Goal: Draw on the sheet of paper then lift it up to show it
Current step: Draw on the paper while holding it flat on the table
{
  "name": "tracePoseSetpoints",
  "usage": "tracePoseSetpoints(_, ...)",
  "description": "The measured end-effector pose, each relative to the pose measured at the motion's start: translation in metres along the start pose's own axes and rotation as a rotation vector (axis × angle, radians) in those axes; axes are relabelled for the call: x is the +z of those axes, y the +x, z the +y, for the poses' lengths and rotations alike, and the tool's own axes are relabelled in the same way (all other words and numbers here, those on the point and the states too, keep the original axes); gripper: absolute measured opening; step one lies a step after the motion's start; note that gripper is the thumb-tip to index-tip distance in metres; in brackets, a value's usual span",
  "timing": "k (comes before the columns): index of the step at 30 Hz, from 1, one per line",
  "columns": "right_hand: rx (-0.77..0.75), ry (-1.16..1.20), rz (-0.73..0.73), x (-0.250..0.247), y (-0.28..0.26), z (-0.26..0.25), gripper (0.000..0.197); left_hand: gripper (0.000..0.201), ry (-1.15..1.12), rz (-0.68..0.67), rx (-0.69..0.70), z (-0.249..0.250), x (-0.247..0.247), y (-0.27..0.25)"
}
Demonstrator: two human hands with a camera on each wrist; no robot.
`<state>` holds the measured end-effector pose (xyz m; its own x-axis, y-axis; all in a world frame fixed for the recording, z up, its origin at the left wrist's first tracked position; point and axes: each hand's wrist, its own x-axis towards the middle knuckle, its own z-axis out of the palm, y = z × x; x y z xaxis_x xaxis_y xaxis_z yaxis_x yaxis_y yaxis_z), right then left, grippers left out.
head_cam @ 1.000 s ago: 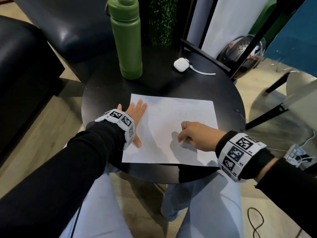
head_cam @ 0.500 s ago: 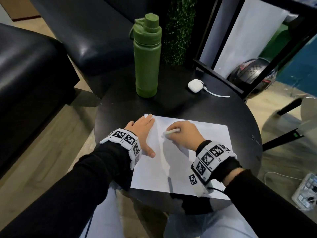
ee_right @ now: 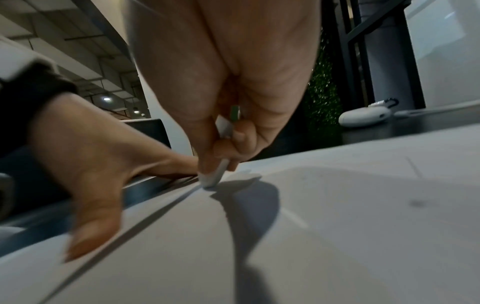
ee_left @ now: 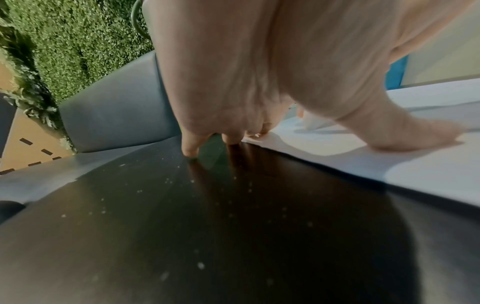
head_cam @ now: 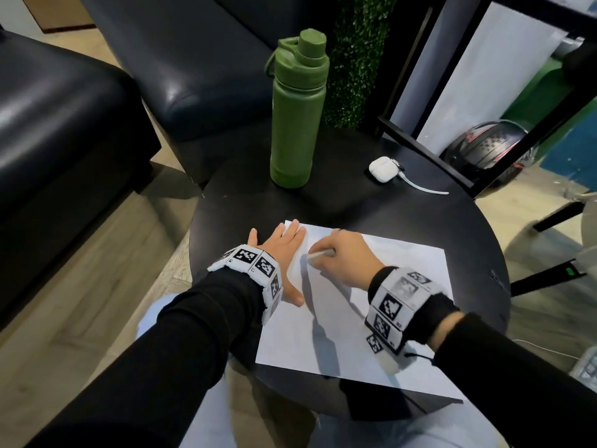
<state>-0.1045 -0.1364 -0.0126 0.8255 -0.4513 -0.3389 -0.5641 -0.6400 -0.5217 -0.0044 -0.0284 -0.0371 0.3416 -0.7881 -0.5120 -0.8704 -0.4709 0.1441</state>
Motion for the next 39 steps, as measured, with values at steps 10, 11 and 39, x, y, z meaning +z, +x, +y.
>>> tracePoseSetpoints(10, 0.016, -0.134, 0.072, 0.007, 0.004, -0.004, 0.024, 0.123, -0.001, 0.012, 0.001, 0.0, 0.001, 0.001)
tracePoseSetpoints(11, -0.006, -0.152, 0.043, 0.01, -0.003, -0.004, 0.023, 0.123, -0.005, 0.014, 0.002, 0.0, 0.001, 0.001)
tracePoseSetpoints(39, 0.133, 0.08, 0.116, 0.003, 0.01, -0.011, 0.02, 0.123, -0.051, 0.033, 0.024, -0.005, 0.004, 0.001)
